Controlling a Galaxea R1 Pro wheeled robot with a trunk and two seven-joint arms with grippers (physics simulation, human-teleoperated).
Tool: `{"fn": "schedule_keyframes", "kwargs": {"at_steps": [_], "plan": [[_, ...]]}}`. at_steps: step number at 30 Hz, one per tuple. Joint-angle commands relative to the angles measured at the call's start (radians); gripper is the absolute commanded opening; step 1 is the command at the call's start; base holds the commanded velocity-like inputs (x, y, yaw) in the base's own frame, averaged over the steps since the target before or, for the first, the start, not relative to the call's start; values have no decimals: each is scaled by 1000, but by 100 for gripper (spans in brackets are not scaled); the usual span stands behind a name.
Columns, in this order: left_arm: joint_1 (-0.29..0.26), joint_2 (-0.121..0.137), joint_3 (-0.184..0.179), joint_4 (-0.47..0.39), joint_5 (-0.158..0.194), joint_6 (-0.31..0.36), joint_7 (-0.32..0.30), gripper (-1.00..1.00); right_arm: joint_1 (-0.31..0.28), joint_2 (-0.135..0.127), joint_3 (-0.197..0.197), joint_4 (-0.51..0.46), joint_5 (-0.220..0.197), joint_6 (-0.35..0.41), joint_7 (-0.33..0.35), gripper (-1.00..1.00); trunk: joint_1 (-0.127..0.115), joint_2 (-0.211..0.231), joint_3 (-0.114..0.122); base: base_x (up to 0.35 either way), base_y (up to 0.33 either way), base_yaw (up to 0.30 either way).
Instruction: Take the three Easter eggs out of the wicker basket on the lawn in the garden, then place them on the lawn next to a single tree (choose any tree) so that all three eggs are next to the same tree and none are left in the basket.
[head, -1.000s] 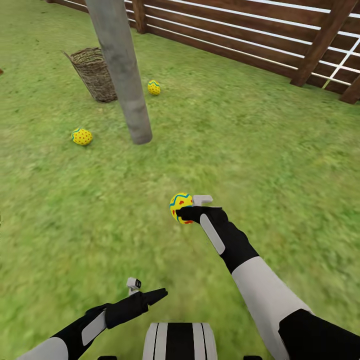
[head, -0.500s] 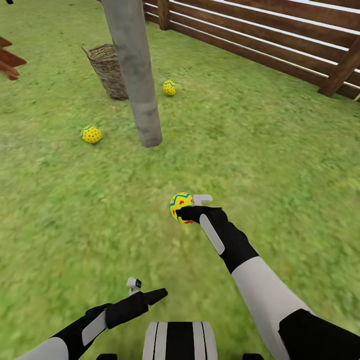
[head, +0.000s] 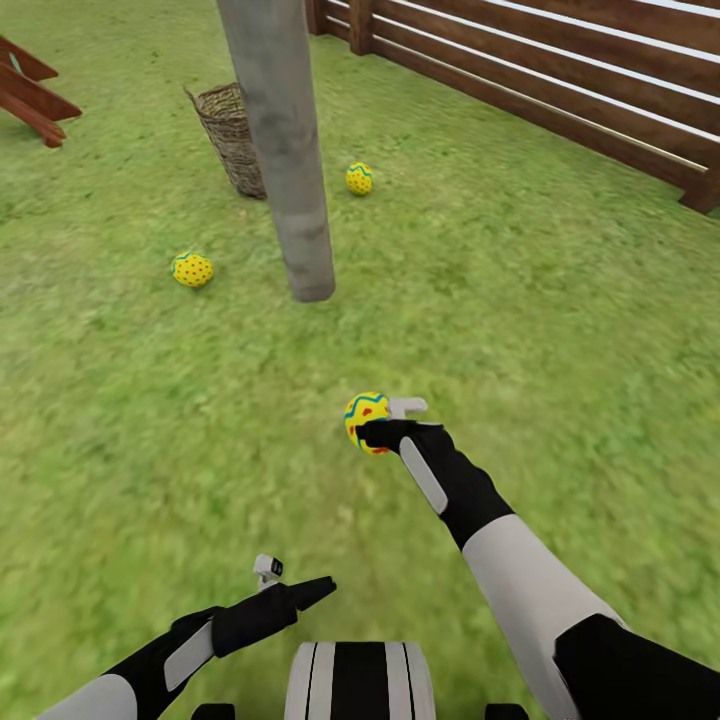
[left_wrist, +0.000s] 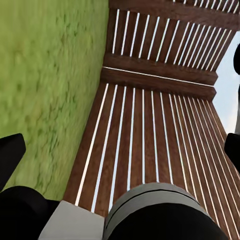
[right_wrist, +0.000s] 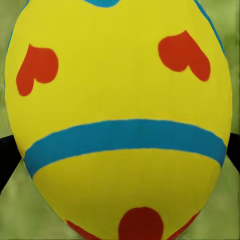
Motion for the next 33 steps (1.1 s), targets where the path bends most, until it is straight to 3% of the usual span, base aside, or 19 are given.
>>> {"fn": "schedule_keyframes", "kwargs": {"at_steps": [1,7,14,33], "plan": [[-1,1,-7,0,9,11,-2,100,-1,0,1,6,-10,-15,-9,-100,0,0,-1,34,-13,7],[-1,2,-7,-1,10,8,-5,100,-1,0,1,11,-10,-38,-9,-100,0,0,-2,17,-3,1],[-1,2,-7,-1,10,7,-5,100,-1,0,3,11,-12,-75,-9,-100,0,0,-2,254,-111,0],[-1,2,-7,-1,11,7,-8,100,-1,0,6,11,-12,-78,-9,-100,0,0,-2,70,-6,0]]}}
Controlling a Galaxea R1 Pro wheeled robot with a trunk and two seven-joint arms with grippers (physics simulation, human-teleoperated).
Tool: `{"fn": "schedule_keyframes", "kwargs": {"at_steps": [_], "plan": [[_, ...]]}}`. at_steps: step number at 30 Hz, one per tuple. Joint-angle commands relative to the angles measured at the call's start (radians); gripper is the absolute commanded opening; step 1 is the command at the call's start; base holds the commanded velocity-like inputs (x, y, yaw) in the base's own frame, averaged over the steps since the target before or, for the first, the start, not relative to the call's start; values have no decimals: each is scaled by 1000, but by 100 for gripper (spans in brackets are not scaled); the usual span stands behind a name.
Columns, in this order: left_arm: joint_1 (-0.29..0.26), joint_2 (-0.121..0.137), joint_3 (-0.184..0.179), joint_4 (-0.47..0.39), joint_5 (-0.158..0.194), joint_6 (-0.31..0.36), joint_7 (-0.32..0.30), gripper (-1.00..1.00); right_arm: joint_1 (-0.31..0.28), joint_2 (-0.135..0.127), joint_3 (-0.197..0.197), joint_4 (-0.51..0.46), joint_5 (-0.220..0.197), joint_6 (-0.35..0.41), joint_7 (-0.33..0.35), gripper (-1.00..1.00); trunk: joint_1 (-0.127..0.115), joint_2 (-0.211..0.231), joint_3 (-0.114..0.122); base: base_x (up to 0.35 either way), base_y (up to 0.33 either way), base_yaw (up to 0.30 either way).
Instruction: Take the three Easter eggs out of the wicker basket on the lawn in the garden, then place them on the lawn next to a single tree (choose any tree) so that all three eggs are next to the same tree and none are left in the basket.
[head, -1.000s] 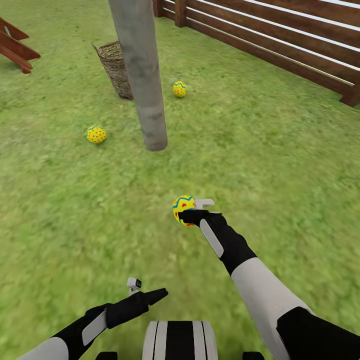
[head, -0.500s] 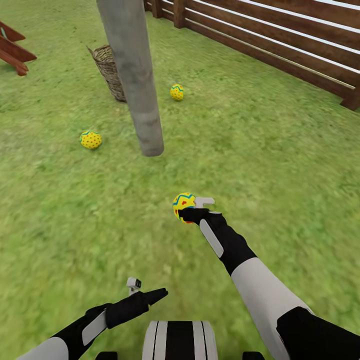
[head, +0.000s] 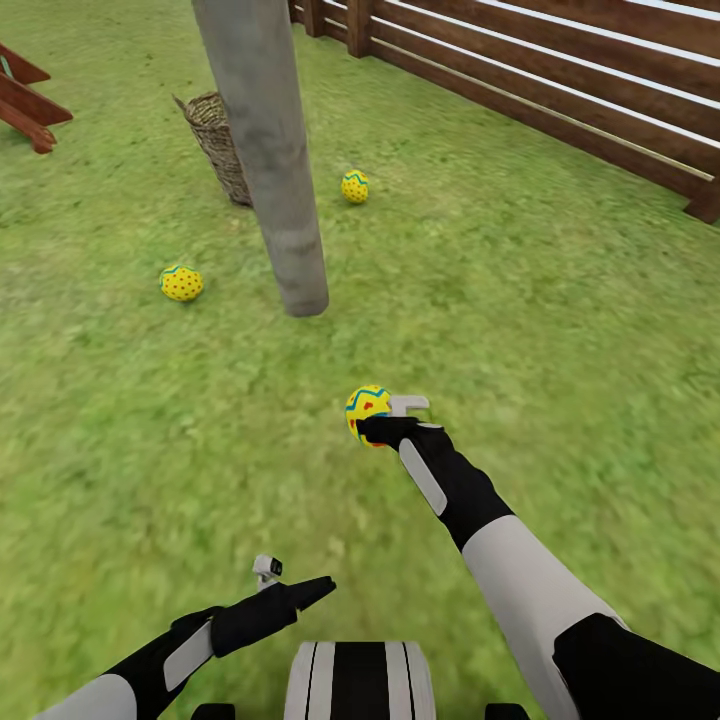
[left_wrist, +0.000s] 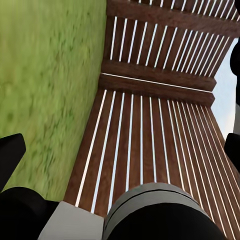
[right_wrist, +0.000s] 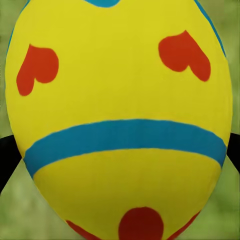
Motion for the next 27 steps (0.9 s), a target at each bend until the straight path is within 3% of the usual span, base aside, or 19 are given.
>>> {"fn": "schedule_keyframes", "kwargs": {"at_steps": [1,10,18,22,27], "plan": [[-1,1,-7,-1,9,11,-2,100,0,0,2,-1,-11,2,-9,-100,0,0,-1,88,0,0],[-1,6,-4,-1,9,11,-5,100,-1,0,2,4,-11,-49,-9,-100,0,0,-12,8,0,43],[-1,36,6,-1,9,12,-38,100,-1,0,2,3,-10,-87,-8,-100,0,0,-23,0,0,76],[-1,64,5,-51,9,13,-42,100,0,0,0,3,19,-90,-8,-100,0,0,-29,0,0,105],[-1,68,6,-60,9,14,-42,100,0,0,0,5,61,-115,-6,-100,0,0,-37,0,0,119]]}}
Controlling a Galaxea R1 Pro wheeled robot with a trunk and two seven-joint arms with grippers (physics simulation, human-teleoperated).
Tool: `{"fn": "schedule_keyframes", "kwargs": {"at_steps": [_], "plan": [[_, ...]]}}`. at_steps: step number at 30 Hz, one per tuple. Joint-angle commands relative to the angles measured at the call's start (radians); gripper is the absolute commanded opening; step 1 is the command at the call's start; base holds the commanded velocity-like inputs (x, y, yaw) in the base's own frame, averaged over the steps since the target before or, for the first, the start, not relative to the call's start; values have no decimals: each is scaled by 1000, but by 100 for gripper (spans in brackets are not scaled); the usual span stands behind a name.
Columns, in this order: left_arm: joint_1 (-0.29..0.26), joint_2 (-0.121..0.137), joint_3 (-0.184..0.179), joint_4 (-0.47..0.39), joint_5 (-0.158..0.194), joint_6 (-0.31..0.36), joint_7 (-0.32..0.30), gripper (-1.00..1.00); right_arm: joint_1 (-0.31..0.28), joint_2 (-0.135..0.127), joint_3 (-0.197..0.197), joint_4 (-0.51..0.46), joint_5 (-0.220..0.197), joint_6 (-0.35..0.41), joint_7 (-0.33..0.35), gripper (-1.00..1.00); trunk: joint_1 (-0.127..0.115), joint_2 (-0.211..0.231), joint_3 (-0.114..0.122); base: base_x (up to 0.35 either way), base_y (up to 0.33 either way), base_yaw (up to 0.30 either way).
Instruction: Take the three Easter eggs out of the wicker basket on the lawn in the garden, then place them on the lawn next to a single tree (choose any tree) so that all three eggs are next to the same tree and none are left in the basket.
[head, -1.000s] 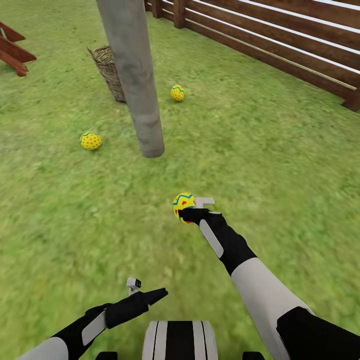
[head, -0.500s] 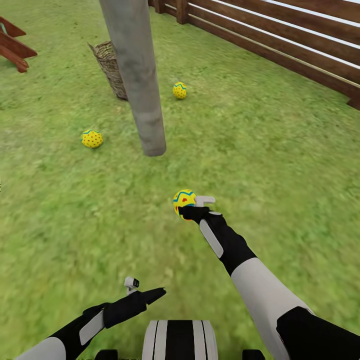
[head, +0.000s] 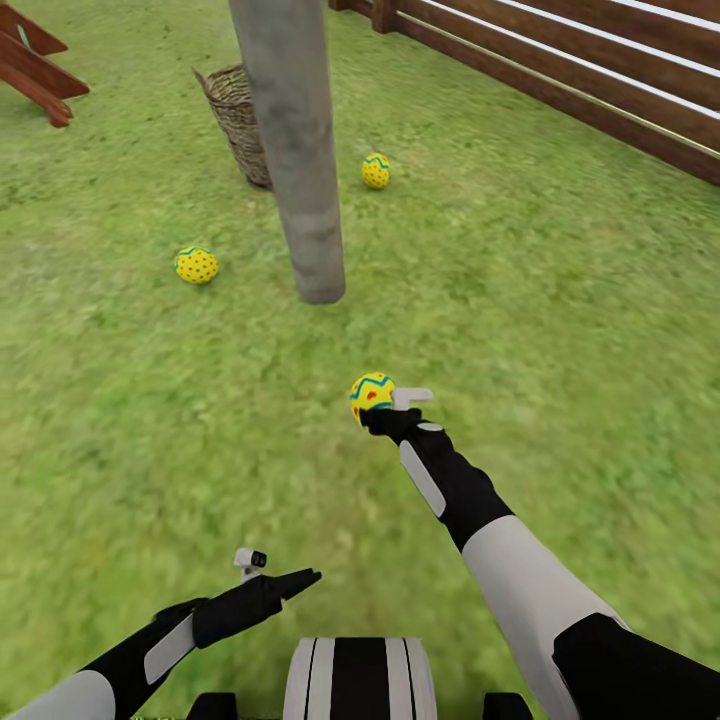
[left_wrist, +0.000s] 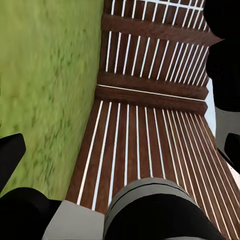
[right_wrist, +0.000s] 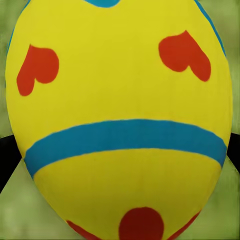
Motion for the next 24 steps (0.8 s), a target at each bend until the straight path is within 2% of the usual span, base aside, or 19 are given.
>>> {"fn": "schedule_keyframes", "kwargs": {"at_steps": [1,9,11,13,16,20,24], "plan": [[-1,1,-7,0,9,11,-2,100,0,0,1,-1,5,4,-8,-100,0,0,-2,0,0,133],[-1,0,-8,0,9,11,0,100,-1,0,-9,-9,41,1,-10,-100,0,0,-14,0,0,143],[-1,-2,-8,0,9,11,0,100,0,0,-10,-5,71,-52,-19,-100,0,0,-17,0,0,144],[-1,-2,-8,0,9,11,0,100,0,0,-10,-1,80,-112,-22,-100,0,0,-20,0,0,140],[-1,-2,-8,0,9,9,1,100,0,0,-9,5,83,-132,-29,-100,0,0,-24,0,0,137],[-1,-5,-8,1,9,9,6,100,0,0,-10,1,83,-147,-30,-100,2,-1,-43,0,0,73],[-1,1,-8,3,11,9,5,100,0,0,-9,3,83,-171,-73,-100,3,-2,-58,0,0,3]]}}
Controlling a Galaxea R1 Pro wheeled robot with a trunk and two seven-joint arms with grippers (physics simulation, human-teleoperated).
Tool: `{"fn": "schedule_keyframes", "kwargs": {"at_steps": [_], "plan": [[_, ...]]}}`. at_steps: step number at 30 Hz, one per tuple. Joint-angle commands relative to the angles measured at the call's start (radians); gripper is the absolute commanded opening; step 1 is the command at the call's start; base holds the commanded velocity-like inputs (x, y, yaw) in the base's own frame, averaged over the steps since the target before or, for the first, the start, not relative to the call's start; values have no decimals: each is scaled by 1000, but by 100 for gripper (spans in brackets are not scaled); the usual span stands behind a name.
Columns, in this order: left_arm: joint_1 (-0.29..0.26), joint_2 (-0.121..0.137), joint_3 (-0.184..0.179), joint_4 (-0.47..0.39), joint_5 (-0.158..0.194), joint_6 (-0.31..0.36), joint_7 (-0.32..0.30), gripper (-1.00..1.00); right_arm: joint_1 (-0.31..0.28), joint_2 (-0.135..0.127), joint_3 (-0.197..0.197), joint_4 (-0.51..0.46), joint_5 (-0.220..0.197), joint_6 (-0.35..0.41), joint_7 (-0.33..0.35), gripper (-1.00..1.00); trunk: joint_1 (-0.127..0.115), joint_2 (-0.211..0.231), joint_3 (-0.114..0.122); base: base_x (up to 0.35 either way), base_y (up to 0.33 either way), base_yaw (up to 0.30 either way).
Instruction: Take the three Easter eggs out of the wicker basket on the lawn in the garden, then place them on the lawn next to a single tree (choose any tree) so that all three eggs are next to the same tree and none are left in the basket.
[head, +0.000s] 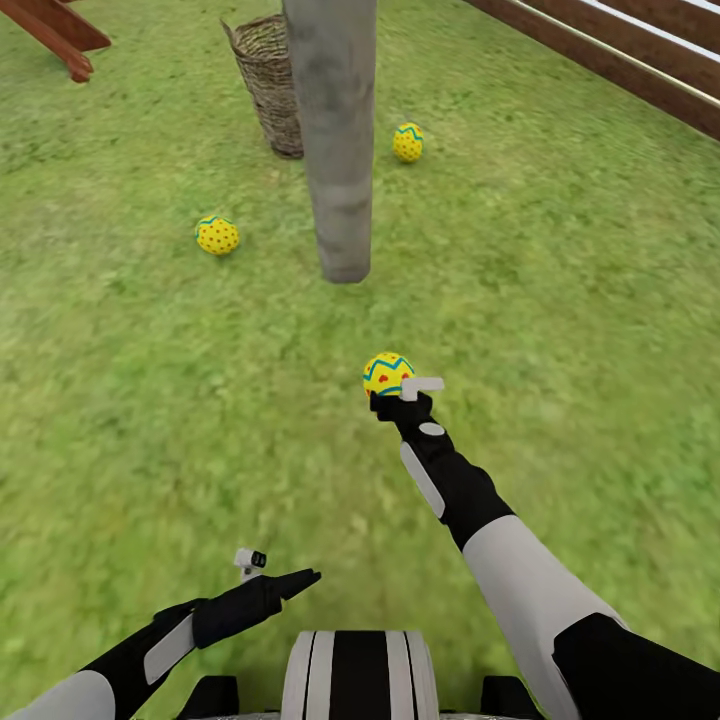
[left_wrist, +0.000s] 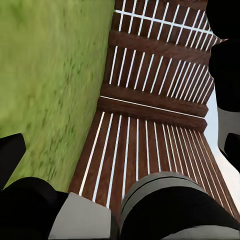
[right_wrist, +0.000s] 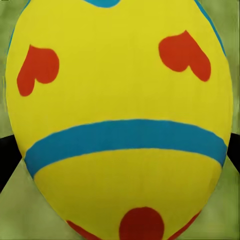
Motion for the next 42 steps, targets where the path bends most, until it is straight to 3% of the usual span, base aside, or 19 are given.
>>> {"fn": "schedule_keyframes", "kwargs": {"at_steps": [1,38,42], "plan": [[-1,1,-7,-1,9,11,-3,100,0,0,2,-1,-8,-3,-10,-100,0,-1,-5,0,0,0],[-1,0,-8,-5,8,12,-7,100,0,0,7,-17,-7,-12,-70,-100,17,-9,-148,0,0,0],[-1,0,-8,-6,8,12,-8,100,0,0,7,-17,-7,-12,-70,-100,17,-9,-148,0,0,0]]}}
